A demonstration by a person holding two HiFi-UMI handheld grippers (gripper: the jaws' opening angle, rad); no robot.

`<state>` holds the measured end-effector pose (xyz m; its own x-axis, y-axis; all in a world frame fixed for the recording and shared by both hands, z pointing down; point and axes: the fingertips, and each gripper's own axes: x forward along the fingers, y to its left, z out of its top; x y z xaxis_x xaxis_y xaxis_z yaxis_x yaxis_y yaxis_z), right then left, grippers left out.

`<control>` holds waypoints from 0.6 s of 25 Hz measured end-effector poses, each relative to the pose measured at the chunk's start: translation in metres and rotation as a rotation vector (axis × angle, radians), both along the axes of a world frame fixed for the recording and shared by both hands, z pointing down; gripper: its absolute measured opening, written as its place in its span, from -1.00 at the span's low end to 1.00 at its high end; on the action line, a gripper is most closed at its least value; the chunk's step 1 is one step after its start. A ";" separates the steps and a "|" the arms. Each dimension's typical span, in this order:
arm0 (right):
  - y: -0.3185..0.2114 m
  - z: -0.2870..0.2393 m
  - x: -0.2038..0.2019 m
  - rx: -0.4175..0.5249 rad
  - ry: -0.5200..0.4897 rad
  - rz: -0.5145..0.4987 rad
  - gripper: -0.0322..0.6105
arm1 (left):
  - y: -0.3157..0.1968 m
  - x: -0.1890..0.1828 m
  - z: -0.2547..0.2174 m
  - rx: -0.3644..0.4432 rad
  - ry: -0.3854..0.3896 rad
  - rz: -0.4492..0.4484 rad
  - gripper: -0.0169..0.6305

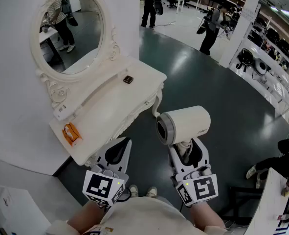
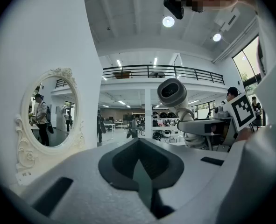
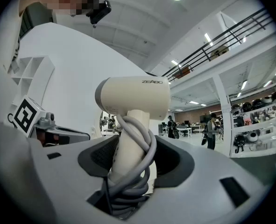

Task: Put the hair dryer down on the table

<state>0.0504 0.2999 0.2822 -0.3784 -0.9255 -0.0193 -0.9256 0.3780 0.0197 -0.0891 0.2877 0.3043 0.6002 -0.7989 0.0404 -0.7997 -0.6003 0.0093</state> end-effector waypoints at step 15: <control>0.000 0.005 0.004 -0.023 -0.028 -0.027 -0.18 | 0.000 0.008 0.006 -0.030 -0.008 0.008 -0.91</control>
<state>0.0543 0.2994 0.2870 -0.4024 -0.9154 -0.0094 -0.9153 0.4025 -0.0149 -0.0808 0.2873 0.3106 0.6061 -0.7924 0.0691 -0.7950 -0.6062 0.0212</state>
